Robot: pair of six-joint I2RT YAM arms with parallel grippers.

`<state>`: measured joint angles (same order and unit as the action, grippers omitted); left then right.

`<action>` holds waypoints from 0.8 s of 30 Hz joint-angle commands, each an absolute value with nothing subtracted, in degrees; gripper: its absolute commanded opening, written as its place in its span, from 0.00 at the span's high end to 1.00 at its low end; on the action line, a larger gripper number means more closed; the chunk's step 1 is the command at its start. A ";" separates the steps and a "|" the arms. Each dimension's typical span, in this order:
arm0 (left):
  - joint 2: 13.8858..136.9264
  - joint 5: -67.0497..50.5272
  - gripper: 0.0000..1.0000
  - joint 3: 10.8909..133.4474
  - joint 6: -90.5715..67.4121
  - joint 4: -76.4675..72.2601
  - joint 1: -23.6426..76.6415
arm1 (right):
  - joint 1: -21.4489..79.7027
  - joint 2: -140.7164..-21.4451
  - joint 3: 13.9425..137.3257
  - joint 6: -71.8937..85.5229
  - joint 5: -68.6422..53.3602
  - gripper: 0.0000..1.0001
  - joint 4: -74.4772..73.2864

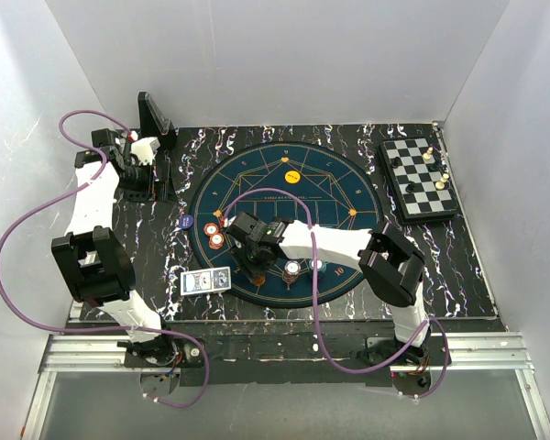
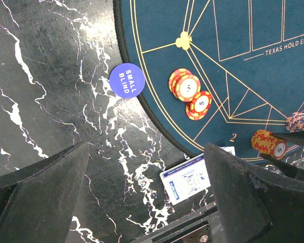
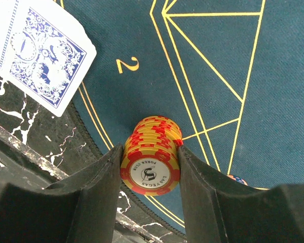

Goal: Distribute texas hold em gaming equipment

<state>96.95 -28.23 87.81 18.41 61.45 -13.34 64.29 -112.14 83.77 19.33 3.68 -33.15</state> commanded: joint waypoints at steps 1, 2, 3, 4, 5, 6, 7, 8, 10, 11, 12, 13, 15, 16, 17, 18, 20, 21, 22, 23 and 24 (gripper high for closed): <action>93.69 -28.39 0.02 88.77 19.07 61.43 -13.62 | 64.69 -112.94 83.32 19.86 4.22 0.50 -32.43; 93.69 -28.39 0.02 88.77 19.07 61.44 -13.54 | 64.60 -112.77 83.32 19.86 4.39 0.53 -32.34; 93.69 -28.39 0.02 88.86 19.07 61.44 -13.62 | 64.77 -112.42 83.23 19.95 4.39 0.55 -32.17; 93.69 -28.39 0.02 88.68 19.07 61.35 -13.54 | 64.69 -111.98 83.15 19.78 4.74 0.57 -32.08; 93.69 -28.39 0.02 88.59 19.07 61.35 -13.54 | 64.69 -111.71 83.06 19.78 5.01 0.58 -32.08; 93.69 -28.39 0.02 88.68 19.07 61.35 -13.62 | 64.69 -111.19 83.14 19.78 5.36 0.59 -31.99; 93.60 -28.39 0.02 88.68 19.07 61.35 -13.62 | 64.69 -110.66 83.14 19.78 5.80 0.61 -32.08; 93.69 -28.39 0.02 88.59 18.99 61.26 -13.54 | 64.69 -110.13 83.32 19.78 6.15 0.64 -32.34; 93.78 -28.39 0.02 88.59 18.90 61.35 -13.54 | 64.60 -108.90 83.58 19.43 7.29 0.68 -32.69; 93.78 -28.48 0.02 88.51 18.98 61.35 -13.62 | 64.51 -108.03 83.67 19.25 8.16 0.70 -32.70; 93.87 -28.48 0.02 88.51 18.90 61.35 -13.62 | 64.34 -107.50 83.85 18.73 8.78 0.72 -32.70; 93.87 -28.48 0.02 88.59 18.98 61.26 -13.62 | 64.16 -106.88 84.11 18.37 9.22 0.74 -32.70; 93.87 -28.74 0.02 88.51 18.81 61.17 -13.62 | 63.11 -106.17 85.07 17.67 9.67 0.76 -33.31; 93.87 -28.91 0.02 88.42 18.81 61.17 -13.62 | 62.84 -105.82 85.60 17.23 10.10 0.77 -33.57; 93.95 -29.00 0.02 88.33 18.81 61.00 -13.62 | 62.23 -105.56 86.21 16.79 10.80 0.78 -33.84; 93.96 -29.00 0.02 88.42 18.72 61.00 -13.62 | 61.44 -105.38 86.66 16.44 11.07 0.79 -34.01; 94.13 -29.00 0.02 88.33 18.72 60.91 -13.62 | 59.60 -105.21 87.89 15.82 11.34 0.81 -34.01; 94.13 -29.18 0.02 88.24 18.89 60.91 -13.62 | 58.55 -105.29 88.67 15.56 11.08 0.82 -34.19; 94.30 -29.27 0.02 88.07 18.90 60.82 -13.62 | 56.62 -105.47 89.55 15.38 10.81 0.82 -34.10; 94.39 -29.44 0.02 88.07 18.81 60.82 -13.62 | 54.95 -105.99 90.78 15.03 10.64 0.83 -34.19; 94.66 -29.44 0.02 88.15 18.90 60.73 -13.62 | 53.54 -106.52 91.92 14.86 10.81 0.83 -34.36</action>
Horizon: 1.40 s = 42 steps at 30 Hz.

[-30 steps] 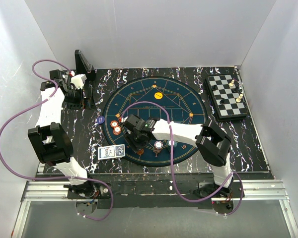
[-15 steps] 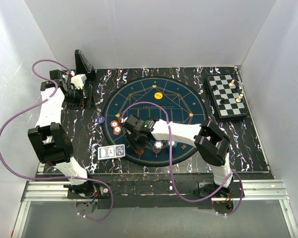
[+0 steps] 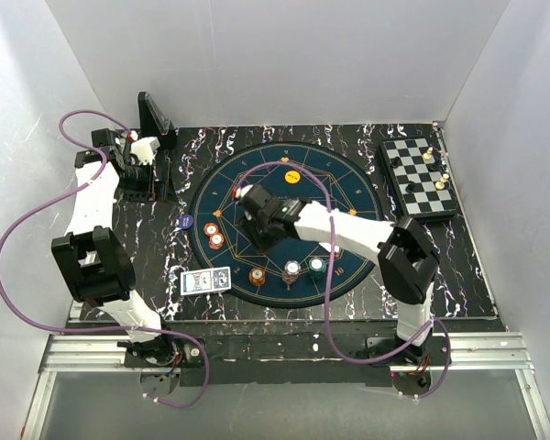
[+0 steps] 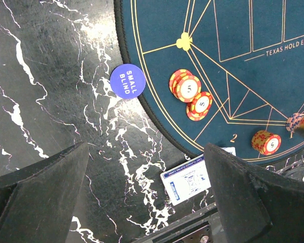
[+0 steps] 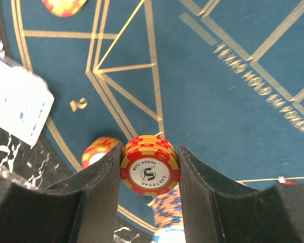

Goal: Distribute texas hold em gaming equipment

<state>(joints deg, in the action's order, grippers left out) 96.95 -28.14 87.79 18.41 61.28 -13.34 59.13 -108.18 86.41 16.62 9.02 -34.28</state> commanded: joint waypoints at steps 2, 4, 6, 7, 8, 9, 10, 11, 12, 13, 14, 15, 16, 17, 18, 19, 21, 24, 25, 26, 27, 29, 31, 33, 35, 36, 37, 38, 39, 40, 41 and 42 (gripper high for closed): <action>95.18 -29.71 0.02 88.07 19.07 60.56 -13.54 | 49.50 -108.18 94.30 14.07 10.63 0.84 -33.93; 96.06 -30.14 0.02 88.33 18.98 60.64 -13.62 | 45.55 -110.73 97.72 13.71 10.37 0.86 -34.27; 96.94 -30.41 0.02 88.86 19.16 60.91 -13.62 | 41.94 -114.07 102.02 13.80 10.72 0.87 -34.72; 97.47 -30.67 0.02 89.21 19.25 60.91 -13.62 | 40.10 -115.91 103.78 13.89 10.55 0.87 -34.89; 97.99 -31.02 0.02 89.47 19.51 61.08 -13.62 | 38.69 -117.75 105.89 14.15 10.72 0.87 -35.15; 98.35 -31.29 0.02 89.73 19.60 61.35 -13.62 | 37.11 -119.43 108.00 14.32 10.72 0.87 -35.42; 98.61 -31.55 0.02 90.08 19.77 61.43 -13.54 | 35.96 -121.36 110.28 14.33 11.16 0.87 -35.77; 98.96 -31.73 0.02 90.35 19.95 61.61 -13.62 | 34.64 -123.03 112.74 14.33 11.42 0.87 -36.55; 99.23 -31.99 0.02 90.61 20.21 61.79 -13.54 | 33.67 -124.96 114.76 14.33 11.77 0.87 -37.17; 99.49 -32.34 0.02 90.88 20.65 62.05 -13.62 | 32.62 -126.72 117.92 14.33 12.21 0.87 -37.87; 99.84 -32.69 0.02 91.05 20.92 62.31 -13.54 | 31.65 -128.13 119.95 14.33 12.56 0.87 -38.58; 100.02 -32.78 0.02 91.14 21.09 62.31 -13.62 | 30.51 -129.71 121.54 14.41 13.09 0.87 -39.11; 100.02 -33.04 0.02 91.14 21.35 62.49 -13.62 | 29.89 -131.03 122.77 14.50 13.10 0.87 -39.55; 100.19 -33.22 0.02 91.06 21.44 62.58 -13.62 | 29.01 -132.18 123.83 14.76 12.83 0.87 -39.81; 100.28 -33.31 0.02 90.97 21.53 62.40 -13.54 | 28.48 -133.14 124.53 14.94 12.75 0.87 -39.99; 100.46 -33.48 0.02 90.97 21.62 62.32 -13.62 | 28.04 -133.85 125.06 15.20 12.74 0.87 -40.08; 100.55 -33.84 0.02 90.70 21.80 62.40 -13.54 | 27.25 -135.43 125.68 15.56 12.22 0.86 -40.08; 100.72 -34.10 0.02 90.79 21.88 62.58 -13.62 | 26.81 -137.37 125.95 15.82 12.04 0.86 -39.82; 100.64 -34.10 0.02 90.79 21.80 62.49 -13.62 | 26.72 -137.98 125.95 16.08 12.65 0.85 -39.90; 100.55 -34.19 0.02 90.88 21.80 62.49 -13.62 | 26.54 -138.51 125.95 16.26 12.22 0.84 -39.90; 100.55 -34.19 0.02 90.97 21.80 62.49 -13.54 | 26.37 -138.95 125.95 16.09 11.69 0.83 -39.73; 100.63 -34.45 0.02 91.23 21.71 62.58 -13.54 | 26.28 -139.92 126.38 16.08 12.39 0.81 -39.81; 100.63 -34.63 0.02 91.23 21.71 62.75 -13.62 | 26.10 -140.80 126.91 16.00 12.39 0.74 -40.17; 100.63 -34.63 0.02 91.14 21.62 62.67 -13.62 | 25.93 -141.24 127.44 15.91 12.30 0.60 -40.43; 100.37 -34.45 0.02 91.05 21.71 62.67 -13.62 | 25.84 -141.07 127.88 15.82 12.66 0.38 -41.22; 100.37 -34.37 0.02 90.79 21.88 62.67 -13.62 | 25.84 -140.54 127.79 15.82 12.48 0.30 -41.39; 100.28 -34.45 0.02 90.79 21.88 62.75 -13.54 | 25.84 -139.75 127.36 15.82 12.83 0.26 -41.40; 100.28 -34.45 0.02 90.62 21.71 62.75 -13.62 | 25.84 -138.70 126.92 15.91 12.92 0.24 -41.31; 100.11 -34.63 0.02 90.79 21.62 62.84 -13.62 | 25.84 -137.56 126.65 15.82 12.92 0.21 -41.57; 100.02 -34.98 0.02 90.79 21.45 62.93 -13.62 | 25.93 -135.63 126.22 15.91 13.01 0.18 -41.75; 99.76 -35.33 0.02 90.88 21.53 63.10 -13.62 | 25.93 -133.79 125.43 16.08 13.01 0.17 -41.57; 99.49 -35.42 0.02 90.88 21.36 63.19 -13.54 | 26.01 -132.29 124.81 16.26 12.92 0.16 -41.75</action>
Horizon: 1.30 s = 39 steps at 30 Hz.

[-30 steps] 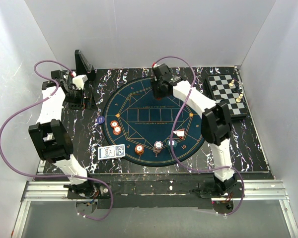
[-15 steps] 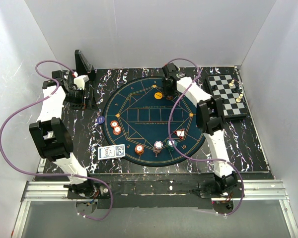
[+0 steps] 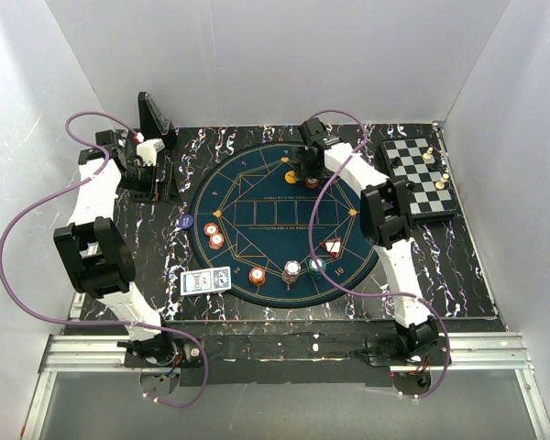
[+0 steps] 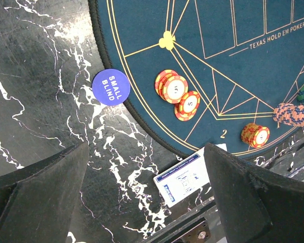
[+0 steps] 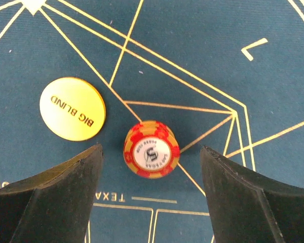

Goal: Distribute texas hold em gaming equipment

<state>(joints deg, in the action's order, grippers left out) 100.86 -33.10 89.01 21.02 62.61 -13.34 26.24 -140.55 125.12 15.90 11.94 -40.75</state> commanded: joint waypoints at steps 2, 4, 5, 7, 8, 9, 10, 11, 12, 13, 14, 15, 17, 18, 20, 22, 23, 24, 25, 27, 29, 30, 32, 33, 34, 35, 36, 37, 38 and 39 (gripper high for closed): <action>98.88 -35.59 0.02 90.97 21.18 63.28 -13.62 | 27.06 -128.86 124.02 16.52 12.83 0.15 -42.62; 98.18 -35.51 0.02 90.97 21.18 63.37 -13.62 | 28.99 -124.30 121.92 16.17 13.97 0.14 -43.24; 97.91 -35.33 0.02 90.97 21.18 63.63 -13.62 | 30.57 -122.02 119.90 16.00 13.97 0.13 -42.98; 97.21 -34.90 0.02 90.79 20.83 63.55 -13.62 | 34.52 -116.83 115.69 15.12 15.11 0.13 -42.37; 97.03 -34.20 0.02 90.70 20.48 63.37 -13.62 | 36.80 -114.81 113.66 14.86 14.68 0.12 -42.28; 96.86 -33.32 0.02 90.70 20.13 63.28 -13.62 | 39.00 -112.78 110.51 14.42 14.16 0.12 -42.01; 96.77 -32.79 0.02 90.79 19.78 63.37 -13.62 | 41.89 -111.02 107.96 14.33 14.32 0.12 -42.01; 96.68 -32.26 0.02 90.70 19.69 63.54 -13.62 | 44.71 -109.18 105.58 14.24 13.89 0.11 -41.66; 96.51 -31.91 0.02 90.62 19.60 63.54 -13.62 | 47.26 -107.77 102.95 13.98 12.93 0.11 -41.23; 96.07 -31.73 0.02 90.35 19.51 63.37 -13.54 | 50.07 -106.71 100.57 13.89 12.22 0.11 -40.87; 95.63 -31.55 0.02 89.83 19.42 63.02 -13.62 | 52.27 -105.83 99.07 13.97 11.61 0.10 -40.78; 95.36 -31.29 0.02 89.39 19.08 62.58 -13.62 | 54.47 -105.30 97.66 14.41 10.64 0.10 -40.87; 95.01 -31.11 0.02 88.95 18.81 62.40 -13.54 | 57.73 -105.29 95.98 15.99 9.15 0.10 -41.74; 94.92 -31.11 0.02 88.86 18.81 62.58 -13.54 | 59.05 -105.38 95.19 16.69 8.53 0.10 -41.66; 94.66 -31.29 0.02 88.86 18.63 62.67 -13.54 | 61.16 -105.99 93.87 17.40 7.47 0.09 -41.57; 94.31 -31.46 0.02 88.68 18.55 62.58 -13.62 | 62.57 -107.13 93.52 17.84 6.86 0.09 -41.66; 94.13 -31.55 0.02 88.77 18.54 62.75 -13.54 | 63.19 -107.92 93.60 18.02 7.12 0.09 -42.10; 93.96 -31.55 0.02 88.68 18.54 62.84 -13.62 | 63.54 -108.80 93.86 18.28 7.21 0.09 -42.71; 93.78 -31.47 0.02 88.86 18.72 62.93 -13.62 | 63.89 -109.68 94.13 18.37 7.73 0.09 -43.24; 93.60 -31.46 0.02 88.94 18.81 63.02 -13.62 | 64.25 -111.35 94.13 18.46 7.82 0.09 -43.51; 93.43 -31.46 0.02 89.03 18.98 63.37 -13.62 | 64.25 -112.32 93.78 18.63 7.04 0.08 -43.16; 93.43 -31.29 0.02 89.12 19.07 63.37 -13.54 | 64.34 -112.85 93.61 18.55 6.34 0.08 -42.98; 93.51 -31.20 0.02 89.38 19.25 63.46 -13.54 | 64.60 -113.46 92.73 18.54 5.71 0.08 -41.93; 93.43 -31.11 0.02 89.38 19.16 63.46 -13.62 | 64.77 -113.81 92.29 18.54 5.54 0.08 -41.66; 93.60 -31.11 0.02 89.47 19.25 63.54 -13.62 | 64.78 -114.17 91.94 18.72 5.36 0.07 -41.23; 93.60 -31.11 0.02 89.56 19.25 63.72 -13.54 | 64.78 -114.60 91.50 18.81 5.19 0.07 -41.05; 93.60 -31.11 0.02 89.56 19.42 63.72 -13.62 | 64.69 -114.78 91.06 18.90 5.01 0.07 -40.44; 93.60 -31.03 0.02 89.65 19.34 63.81 -13.62 | 64.77 -115.22 90.53 18.98 4.92 0.07 -39.99; 93.60 -30.94 0.02 89.74 19.42 63.63 -13.62 | 64.69 -115.40 90.18 19.07 4.83 0.07 -39.64; 93.78 -30.94 0.02 89.91 19.42 63.81 -13.54 | 64.69 -115.75 89.91 19.16 4.83 0.07 -39.29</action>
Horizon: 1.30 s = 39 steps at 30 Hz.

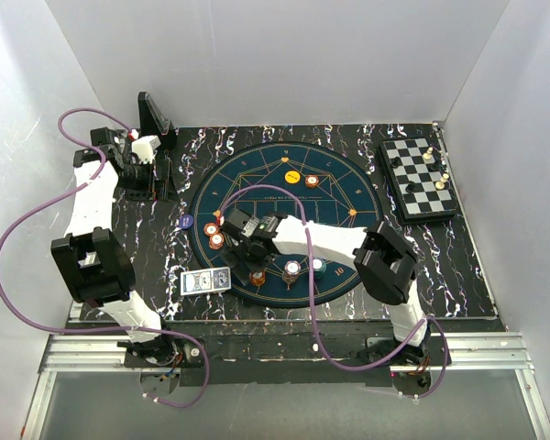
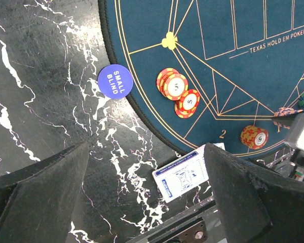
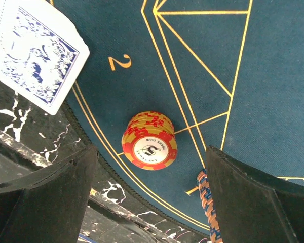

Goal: Distribute texas hold em gaming equipment

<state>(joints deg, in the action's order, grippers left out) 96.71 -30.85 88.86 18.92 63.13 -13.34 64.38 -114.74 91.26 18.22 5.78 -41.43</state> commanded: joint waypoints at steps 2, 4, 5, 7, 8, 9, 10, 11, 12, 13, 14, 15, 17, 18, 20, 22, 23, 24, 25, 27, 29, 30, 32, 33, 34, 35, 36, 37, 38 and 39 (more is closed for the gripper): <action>93.87 -30.94 0.02 90.00 19.42 64.07 -13.62 | 64.77 -116.36 89.48 19.16 4.40 0.07 -38.76; 93.95 -30.85 0.02 90.18 19.42 64.07 -13.62 | 64.77 -117.07 89.30 19.34 4.31 0.07 -38.41; 93.96 -30.85 0.02 90.09 19.51 63.90 -13.62 | 64.69 -117.33 89.21 19.51 4.13 0.07 -38.06; 93.96 -30.76 0.02 90.09 19.42 63.98 -13.62 | 64.78 -117.68 88.68 19.77 3.87 0.07 -37.36; 93.96 -30.76 0.02 90.09 19.51 63.90 -13.62 | 64.78 -117.95 88.42 19.78 3.61 0.09 -36.92; 93.96 -30.76 0.02 90.09 19.42 63.90 -13.62 | 64.78 -118.21 88.33 19.78 3.43 0.11 -36.74; 94.04 -30.59 0.02 90.09 19.51 63.90 -13.62 | 64.69 -118.39 88.16 19.95 3.43 0.12 -36.65; 94.04 -30.67 0.02 90.00 19.42 63.90 -13.62 | 64.77 -118.56 88.07 19.95 3.25 0.14 -36.56; 94.04 -30.67 0.02 90.00 19.51 63.90 -13.62 | 64.78 -118.91 87.98 20.04 3.08 0.16 -36.56; 93.96 -30.67 0.02 90.00 19.60 63.72 -13.62 | 64.69 -119.00 87.89 20.21 2.90 0.19 -36.48; 94.04 -30.59 0.02 89.83 19.51 63.81 -13.54 | 64.77 -119.09 87.72 20.30 2.90 0.22 -36.30; 93.96 -30.59 0.02 89.74 19.60 63.63 -13.54 | 64.78 -119.09 87.54 20.48 2.73 0.25 -36.30; 93.87 -30.59 0.02 89.48 19.60 63.63 -13.62 | 64.69 -119.00 87.28 20.48 2.99 0.29 -36.21; 93.87 -30.59 0.02 89.30 19.51 63.46 -13.54 | 64.77 -118.74 87.19 20.48 3.25 0.30 -36.30; 93.78 -30.59 0.02 89.12 19.51 63.46 -13.54 | 64.77 -118.39 87.19 20.48 3.78 0.32 -36.30; 93.69 -30.59 0.02 89.03 19.69 63.46 -13.54 | 64.78 -118.21 87.36 20.48 4.04 0.36 -36.47; 93.69 -30.59 0.02 88.95 19.60 63.46 -13.54 | 64.78 -117.95 87.45 20.30 4.30 0.38 -36.65; 93.60 -30.59 0.02 88.86 19.69 63.37 -13.54 | 64.69 -117.78 87.63 20.30 4.48 0.40 -36.82; 93.52 -30.59 0.02 88.94 19.69 63.46 -13.62 | 64.77 -117.69 87.71 20.30 4.66 0.42 -36.91; 93.43 -30.59 0.02 88.86 19.69 63.37 -13.54 | 64.69 -117.25 87.89 20.30 4.75 0.46 -37.00; 93.43 -30.67 0.02 88.86 19.78 63.46 -13.62 | 64.86 -116.81 88.07 20.21 4.92 0.51 -37.26; 93.51 -30.67 0.02 88.86 19.86 63.54 -13.62 | 64.78 -116.72 88.24 20.13 5.01 0.54 -37.35; 93.52 -30.67 0.02 88.86 19.86 63.54 -13.62 | 65.04 -116.11 88.50 20.04 5.27 0.55 -37.70; 93.52 -30.76 0.02 88.77 19.86 63.46 -13.62 | 65.13 -115.84 88.77 19.87 5.45 0.55 -37.88; 93.52 -30.85 0.02 88.86 19.78 63.46 -13.54 | 65.21 -115.67 89.29 19.86 5.80 0.55 -38.23; 93.52 -30.94 0.02 88.77 19.78 63.46 -13.54 | 65.39 -115.40 89.82 19.60 6.15 0.56 -38.75; 93.52 -30.94 0.02 88.77 19.86 63.54 -13.62 | 65.48 -115.14 90.17 19.51 6.41 0.56 -39.02; 93.52 -31.02 0.02 88.86 19.78 63.46 -13.62 | 65.57 -114.70 90.52 19.42 6.59 0.57 -39.37; 93.60 -31.03 0.02 88.86 19.78 63.63 -13.62 | 65.65 -114.52 90.88 19.34 6.77 0.58 -39.46; 93.60 -31.03 0.02 88.86 19.95 63.55 -13.62 | 65.74 -114.00 91.05 19.34 6.77 0.58 -39.46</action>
